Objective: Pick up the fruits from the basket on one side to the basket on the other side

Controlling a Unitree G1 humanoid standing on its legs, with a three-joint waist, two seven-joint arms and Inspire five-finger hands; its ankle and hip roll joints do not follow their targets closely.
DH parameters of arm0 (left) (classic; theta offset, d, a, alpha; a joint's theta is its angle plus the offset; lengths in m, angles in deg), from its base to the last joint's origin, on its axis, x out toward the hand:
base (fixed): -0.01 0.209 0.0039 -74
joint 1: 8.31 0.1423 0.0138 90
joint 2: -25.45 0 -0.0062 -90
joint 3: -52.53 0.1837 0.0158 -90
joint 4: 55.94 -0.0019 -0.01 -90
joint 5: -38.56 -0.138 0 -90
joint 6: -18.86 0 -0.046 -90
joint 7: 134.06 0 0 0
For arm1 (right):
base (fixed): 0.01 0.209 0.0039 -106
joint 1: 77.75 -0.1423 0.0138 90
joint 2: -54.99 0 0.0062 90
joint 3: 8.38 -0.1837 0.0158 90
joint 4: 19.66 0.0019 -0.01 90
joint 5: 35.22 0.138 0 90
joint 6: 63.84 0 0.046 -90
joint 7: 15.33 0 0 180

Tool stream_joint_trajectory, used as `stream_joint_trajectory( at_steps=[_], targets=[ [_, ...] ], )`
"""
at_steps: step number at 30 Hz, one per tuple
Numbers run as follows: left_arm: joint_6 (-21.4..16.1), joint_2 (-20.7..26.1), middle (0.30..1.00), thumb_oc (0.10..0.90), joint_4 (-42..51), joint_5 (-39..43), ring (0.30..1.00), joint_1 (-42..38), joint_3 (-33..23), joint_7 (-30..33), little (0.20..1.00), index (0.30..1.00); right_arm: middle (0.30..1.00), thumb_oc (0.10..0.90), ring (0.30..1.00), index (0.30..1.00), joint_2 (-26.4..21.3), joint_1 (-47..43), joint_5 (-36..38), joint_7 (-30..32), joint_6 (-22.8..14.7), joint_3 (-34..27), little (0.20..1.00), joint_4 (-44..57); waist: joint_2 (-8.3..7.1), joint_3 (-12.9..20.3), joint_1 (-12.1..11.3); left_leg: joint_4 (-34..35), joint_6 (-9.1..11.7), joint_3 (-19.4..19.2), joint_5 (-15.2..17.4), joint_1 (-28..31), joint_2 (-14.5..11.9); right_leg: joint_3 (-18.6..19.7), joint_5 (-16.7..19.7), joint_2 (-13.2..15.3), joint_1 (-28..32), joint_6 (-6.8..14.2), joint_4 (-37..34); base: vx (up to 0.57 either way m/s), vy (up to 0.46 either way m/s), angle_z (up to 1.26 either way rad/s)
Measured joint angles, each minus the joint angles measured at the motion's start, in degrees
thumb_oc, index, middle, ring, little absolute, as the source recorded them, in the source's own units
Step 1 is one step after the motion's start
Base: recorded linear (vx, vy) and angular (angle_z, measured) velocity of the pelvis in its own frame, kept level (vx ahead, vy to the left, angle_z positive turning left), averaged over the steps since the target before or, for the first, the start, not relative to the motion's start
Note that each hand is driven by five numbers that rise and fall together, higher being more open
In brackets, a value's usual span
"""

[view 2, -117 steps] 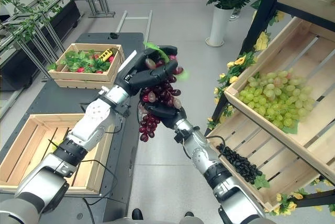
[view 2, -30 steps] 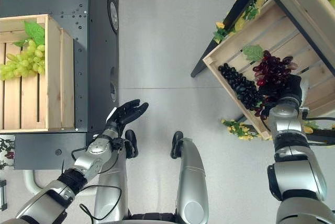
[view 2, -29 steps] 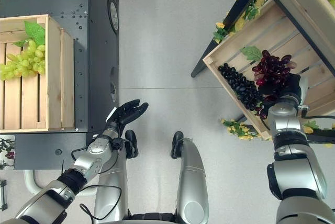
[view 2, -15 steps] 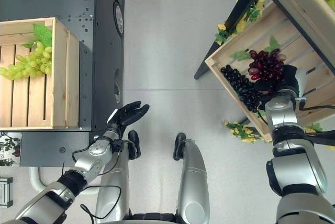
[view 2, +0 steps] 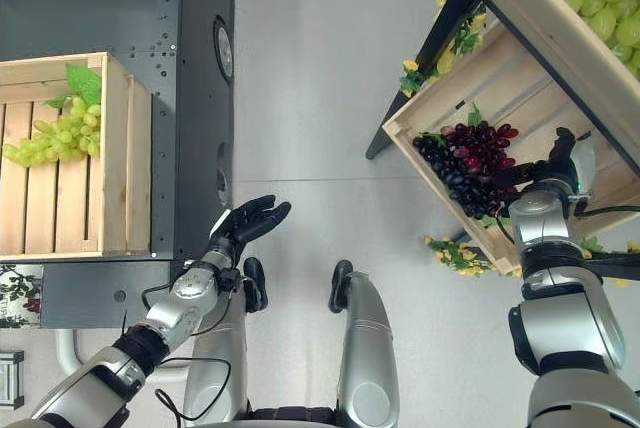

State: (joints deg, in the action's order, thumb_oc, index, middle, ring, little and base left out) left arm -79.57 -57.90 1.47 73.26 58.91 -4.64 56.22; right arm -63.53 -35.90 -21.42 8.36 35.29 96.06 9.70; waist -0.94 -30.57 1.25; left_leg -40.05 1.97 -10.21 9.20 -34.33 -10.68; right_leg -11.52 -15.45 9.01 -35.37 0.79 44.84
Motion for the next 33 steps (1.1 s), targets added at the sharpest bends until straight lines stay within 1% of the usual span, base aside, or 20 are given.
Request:
stream_joint_trajectory(
  at_steps=[5, 8, 10, 12, 14, 16, 17, 18, 19, 21, 24, 26, 29, 30, 32, 33],
  targets=[
    [-0.01, -0.39, 0.9, 0.8, -0.02, -0.22, 0.9, 0.01, -0.01, 1.15, 0.9, 0.9, 0.9, 0.8, 0.9, 0.9, 0.33, 0.93, 0.13, 0.06, -1.62, -0.2, 0.9, 0.28, 0.03, -0.02, 0.05, 0.58, 0.29, -0.34, -0.17, 1.38, -0.01, 0.0, 0.02, -0.11, 1.28, -0.01, -0.79, 0.0, 0.05, -0.01],
    [-0.23, -0.6, 0.9, 0.8, -0.04, -3.87, 0.9, -0.07, 0.0, 5.42, 0.9, 0.9, 0.9, 0.8, 0.9, 0.9, 1.78, 4.12, 0.12, 0.67, -5.45, -0.55, 0.9, 4.69, 0.02, -0.02, 0.51, 2.09, 0.06, -0.64, -0.06, 3.99, 0.0, 0.16, 0.15, -0.16, 3.89, 0.18, -2.08, 0.01, 0.058, -0.02],
    [-0.75, -0.63, 0.9, 0.8, 0.01, -7.67, 0.9, -0.19, -0.08, 8.15, 0.9, 0.9, 0.9, 0.8, 0.9, 0.9, 4.23, 7.92, 0.06, 0.93, -8.93, -0.32, 0.9, 10.49, 0.1, 0.03, 0.92, 3.53, 0.16, -1.07, -0.15, 6.54, 0.03, 0.21, 0.43, -0.47, 6.13, 0.34, -3.49, 0.04, 0.034, -0.07],
    [-0.88, -0.69, 0.9, 0.8, 0.04, -10.92, 0.9, -0.48, -0.01, 9.44, 0.9, 0.9, 0.9, 0.8, 0.9, 0.9, 5.86, 11.06, 0.01, 0.96, -11.29, -0.17, 0.9, 14.21, 0.1, 0.02, 1.24, 4.35, 0.19, -1.25, -0.28, 7.71, 0.07, 0.47, 0.46, -0.48, 7.26, 0.37, -4.38, 0.05, 0.03, -0.02],
    [-0.89, -0.7, 0.9, 0.8, 0.17, -14.57, 0.9, -0.51, 0.0, 10.3, 0.9, 0.9, 0.9, 0.8, 0.9, 0.9, 8.41, 16.45, -0.06, 0.96, -14.15, -0.09, 0.9, 19.07, 0.08, 0.02, 1.25, 6.82, 0.28, -1.67, -1.1, 9.55, 0.29, 0.11, 0.91, -0.64, 8.86, 0.68, -6.17, 0.02, 0.005, 0.01],
    [-0.88, -0.66, 0.9, 0.8, 0.19, -16.11, 0.9, -0.49, -0.02, 10.68, 0.9, 0.9, 0.9, 0.8, 0.9, 0.9, 10.92, 19.02, -0.21, 0.95, -15.58, 0.02, 0.9, 20.06, 0.06, 0.01, 1.24, 9.0, 0.37, -2.32, -1.73, 10.98, 0.68, 0.1, 1.29, -0.55, 9.76, 0.79, -7.57, 0.01, 0.002, -0.02],
    [-0.84, -0.64, 0.9, 0.8, -0.06, -16.66, 0.9, -0.31, -0.02, 10.71, 0.9, 0.9, 0.9, 0.8, 0.9, 0.9, 12.92, 20.53, -0.49, 0.95, -16.27, 0.08, 0.9, 20.12, 0.04, 0.0, 1.4, 10.71, 0.77, -2.63, -2.37, 12.27, 0.84, 0.08, 1.69, -0.48, 10.82, 0.9, -8.89, 0.05, -0.005, -0.02],
    [-0.83, -0.63, 0.9, 0.8, -0.1, -16.85, 0.9, 0.01, -0.01, 10.71, 0.9, 0.9, 0.9, 0.8, 0.9, 0.9, 14.39, 22.05, -1.28, 0.92, -16.57, 0.71, 0.9, 20.12, 0.04, -0.01, 1.78, 12.16, 0.86, -2.73, -2.7, 13.65, 0.98, -0.14, 1.93, -0.54, 12.21, 1.02, -10.11, 0.04, -0.009, 0.02],
    [-0.83, -0.67, 0.9, 0.8, -0.18, -16.97, 0.9, 0.14, -0.02, 10.71, 0.9, 0.9, 0.9, 0.8, 0.9, 0.9, 14.89, 22.91, -2.03, 0.92, -16.61, 1.7, 0.9, 20.12, 0.04, 0.0, 2.0, 12.73, 0.91, -2.7, -2.75, 14.41, 1.01, -0.18, 2.01, -0.59, 13.16, 1.12, -10.83, 0.06, -0.014, 0.06],
    [-0.85, -1.1, 0.9, 0.8, -1.6, -17.1, 0.9, 0.54, -0.07, 10.5, 0.9, 0.9, 0.9, 0.8, 0.9, 0.9, 17.19, 25.95, -2.25, 0.73, -18.28, 2.4, 0.9, 20.2, 0.07, 0.0, 2.59, 16.17, 1.06, -2.75, -3.56, 18.31, 1.55, -0.56, 2.54, -0.78, 17.07, 1.54, -13.91, 0.06, -0.012, 0.06],
    [-1.47, -1.41, 0.9, 0.8, -1.9, -17.13, 0.9, 2.71, -1.27, 10.08, 0.9, 0.9, 0.9, 0.8, 0.9, 0.9, 18.32, 29.67, -2.29, 0.25, -20.21, 2.39, 0.9, 21.32, 0.18, 0.06, 2.89, 21.31, 0.98, -3.09, -4.77, 23.41, 2.51, -1.43, 3.29, -0.78, 21.92, 2.28, -18.11, 0.06, -0.017, 0.07],
    [-2.34, -1.66, 0.9, 0.8, -2.33, -17.11, 0.9, 4.1, -2.45, 9.79, 0.9, 0.9, 0.9, 0.8, 0.9, 0.9, 18.51, 31.57, -2.7, -0.1, -20.97, 2.37, 0.9, 23.05, 0.21, 0.1, 2.82, 24.32, 0.94, -3.13, -5.85, 25.77, 2.92, -1.7, 4.17, -0.92, 24.37, 2.61, -21.04, 0.06, -0.031, 0.08],
    [-2.53, -1.68, 0.9, 0.8, -2.45, -17.13, 0.9, 5.88, -3.32, 9.47, 0.9, 0.9, 0.9, 0.8, 0.9, 0.9, 18.65, 32.72, -4.46, -1.05, -22.1, 2.63, 0.9, 24.33, 0.35, 0.33, 2.59, 27.61, 0.86, -3.15, -6.85, 28.33, 3.45, -2.02, 5.06, -1.15, 26.97, 3.08, -24.16, 0.06, -0.047, 0.06],
    [-2.67, -1.8, 0.9, 0.8, -2.44, -17.15, 0.9, 7.0, -4.14, 9.04, 0.9, 0.9, 0.9, 0.8, 0.9, 0.9, 18.86, 33.06, -4.45, -2.41, -22.29, 2.68, 0.9, 25.24, 0.43, 0.45, 2.62, 29.78, 0.8, -3.16, -7.66, 30.0, 3.8, -2.22, 5.63, -1.22, 28.5, 3.34, -25.88, 0.05, -0.042, 0.06],
    [-2.73, -1.73, 0.9, 0.8, -2.43, -17.23, 0.9, 8.02, -4.53, 8.57, 0.9, 0.9, 0.9, 0.8, 0.9, 0.9, 19.32, 33.55, -4.46, -4.5, -23.41, 2.88, 0.9, 25.58, 0.61, 0.76, 2.5, 31.97, 0.7, -3.04, -8.38, 31.79, 4.06, -3.0, 6.42, -1.51, 30.74, 3.64, -28.44, 0.04, -0.05, 0.12],
    [-3.02, -1.74, 0.9, 0.8, -2.41, -17.58, 0.9, 8.9, -4.66, 8.34, 0.9, 0.9, 0.9, 0.8, 0.9, 0.9, 19.94, 34.26, -4.45, -5.33, -23.73, 3.12, 0.9, 25.9, 0.7, 1.75, 2.41, 33.16, 0.67, -2.92, -8.76, 32.37, 4.2, -3.21, 6.87, -1.78, 31.54, 3.86, -29.92, 0.03, -0.042, 0.12]
  ],
)
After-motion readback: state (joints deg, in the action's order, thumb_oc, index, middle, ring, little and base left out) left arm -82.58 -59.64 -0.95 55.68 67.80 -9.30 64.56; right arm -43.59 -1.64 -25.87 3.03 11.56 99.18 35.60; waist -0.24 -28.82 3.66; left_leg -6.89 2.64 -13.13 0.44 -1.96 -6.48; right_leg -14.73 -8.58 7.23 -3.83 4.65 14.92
